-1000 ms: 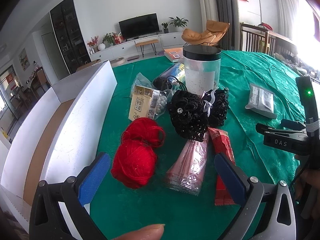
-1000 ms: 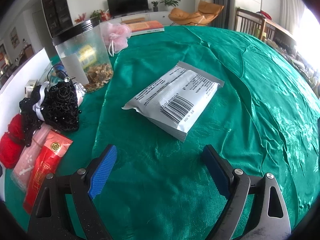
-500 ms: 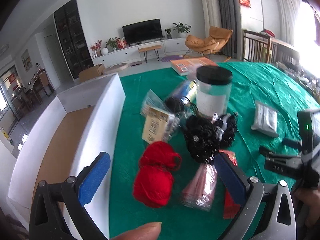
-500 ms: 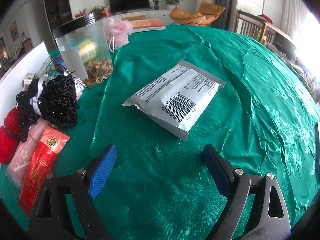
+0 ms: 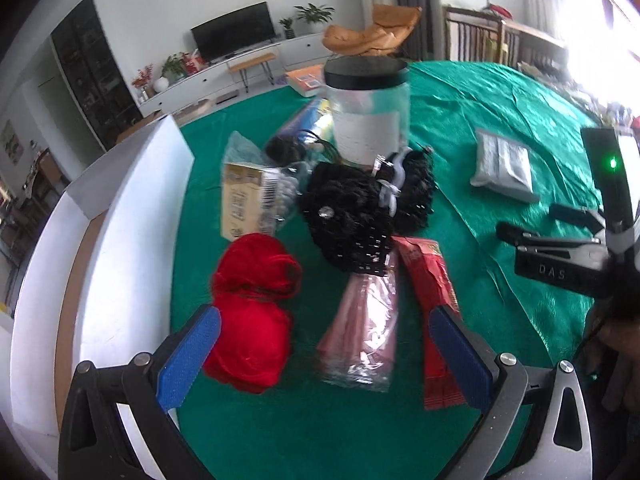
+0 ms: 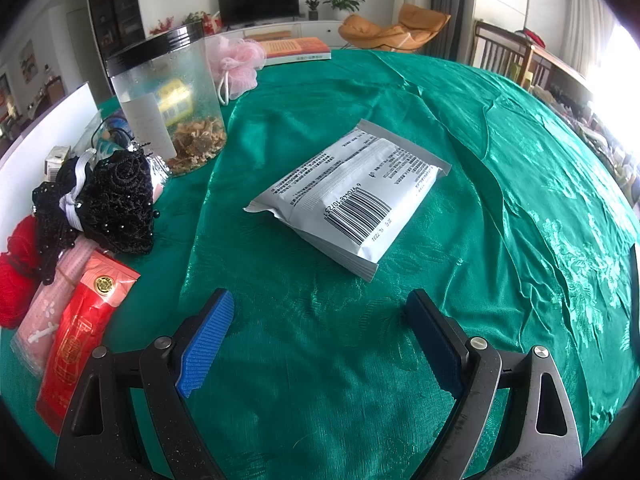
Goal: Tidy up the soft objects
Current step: 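Move the right tool toward the white printed packet while the left tool approaches the pink bundle, then grasp the pink wrapped bundle with the left tool while the right tool grasps the white packet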
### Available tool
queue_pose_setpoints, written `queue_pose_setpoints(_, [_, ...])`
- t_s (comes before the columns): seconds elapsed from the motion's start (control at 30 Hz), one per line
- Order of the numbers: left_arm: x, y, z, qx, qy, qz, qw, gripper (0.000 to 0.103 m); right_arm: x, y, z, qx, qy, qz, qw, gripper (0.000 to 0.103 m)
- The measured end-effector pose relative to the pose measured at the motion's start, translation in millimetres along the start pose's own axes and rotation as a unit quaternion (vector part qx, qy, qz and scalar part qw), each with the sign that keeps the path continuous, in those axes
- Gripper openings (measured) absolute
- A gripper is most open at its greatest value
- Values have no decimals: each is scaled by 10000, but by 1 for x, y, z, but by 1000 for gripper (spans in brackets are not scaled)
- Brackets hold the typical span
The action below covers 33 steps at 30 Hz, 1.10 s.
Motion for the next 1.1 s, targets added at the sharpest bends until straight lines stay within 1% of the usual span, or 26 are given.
queue_pose_setpoints(0.07, [-7, -18, 3, 142, -170, 94, 9997, 103, 0, 0, 0, -2, -13, 16, 10000, 90])
queue_pose_setpoints(0.1, [-6, -27, 4, 233, -147, 141, 9995, 103, 0, 0, 0, -4, -21, 25, 10000, 90])
queue_pose_setpoints(0.17, [2, -42, 5, 403, 34, 68, 9992, 103, -1, 0, 0, -5, -35, 41, 10000, 90])
queue_pose_setpoints(0.23, [9, -48, 7, 417, 79, 42, 9991, 103, -1, 0, 0, -8, -43, 49, 10000, 90])
queue_pose_setpoints(0.3, [11, -51, 7, 453, -53, 65, 9989, 103, -1, 0, 0, -8, -40, 46, 10000, 90])
queue_pose_setpoints(0.37, [10, -56, 6, 516, -269, 283, 9979, 103, -2, 0, 1, -5, -36, 38, 10000, 90])
queue_pose_setpoints(0.43, [1, -62, 4, 614, -592, 622, 9944, 103, -2, 0, 0, -8, -40, 45, 10000, 90])
queue_pose_setpoints(0.47, [-4, -61, 6, 591, -640, 649, 9941, 103, -2, 0, 0, -8, -45, 49, 10000, 90])
queue_pose_setpoints(0.5, [-8, -63, 7, 675, -637, 667, 9934, 103, -2, 0, 0, -9, -45, 51, 10000, 90])
queue_pose_setpoints(0.57, [-21, -66, 11, 794, -664, 554, 9931, 103, -3, -1, 1, -12, -67, 70, 10000, 90])
queue_pose_setpoints(0.6, [-27, -67, 13, 786, -725, 508, 9930, 103, -3, -1, 1, -13, -76, 77, 9999, 90])
queue_pose_setpoints(0.67, [-36, -67, 16, 759, -858, 537, 9920, 103, -3, -1, 1, -15, -92, 91, 9999, 90])
queue_pose_setpoints(0.7, [-37, -68, 18, 766, -843, 510, 9922, 103, -4, -1, 1, -15, -95, 96, 9999, 90])
queue_pose_setpoints(0.73, [-33, -69, 18, 825, -725, 404, 9931, 103, -4, -1, 1, -16, -100, 102, 9999, 90])
queue_pose_setpoints(0.77, [-27, -71, 18, 920, -494, 196, 9943, 103, -4, -1, 1, -16, -105, 108, 9999, 90])
queue_pose_setpoints(0.8, [-20, -75, 18, 1065, -148, -93, 9942, 103, -4, -1, 2, -18, -110, 112, 9999, 90])
queue_pose_setpoints(0.83, [-10, -79, 14, 1271, 333, -475, 9902, 103, -4, -1, 1, -19, -111, 114, 9999, 90])
queue_pose_setpoints(0.87, [0, -84, 9, 1486, 859, -862, 9814, 103, -4, -1, 2, -18, -108, 110, 9999, 90])
queue_pose_setpoints(0.9, [6, -80, 10, 1359, 987, -893, 9817, 103, -4, -1, 1, -19, -104, 108, 9999, 90])
queue_pose_setpoints(0.97, [8, -80, 7, 1564, 786, -843, 9809, 103, -5, -1, 2, -17, -94, 94, 9999, 90])
queue_pose_setpoints(1.0, [8, -80, 9, 1554, 669, -846, 9820, 103, -4, -1, 2, -17, -87, 88, 9999, 90])
queue_pose_setpoints(1.03, [8, -80, 11, 1529, 661, -863, 9822, 103, -5, -2, 2, -13, -79, 79, 9999, 90])
queue_pose_setpoints(1.1, [7, -81, 15, 1660, 758, -825, 9797, 103, -4, -2, 2, -10, -54, 57, 10000, 90])
Point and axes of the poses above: each gripper's, at about its wrist camera, not at the fingertips, and y roughly against the way its jaws point, x to its left, z to its top, the point moved 6 cm from there along -y, roughly the way its jaws point, and after that the axes turned 13 degrees about -z, right-handed, at the moved point
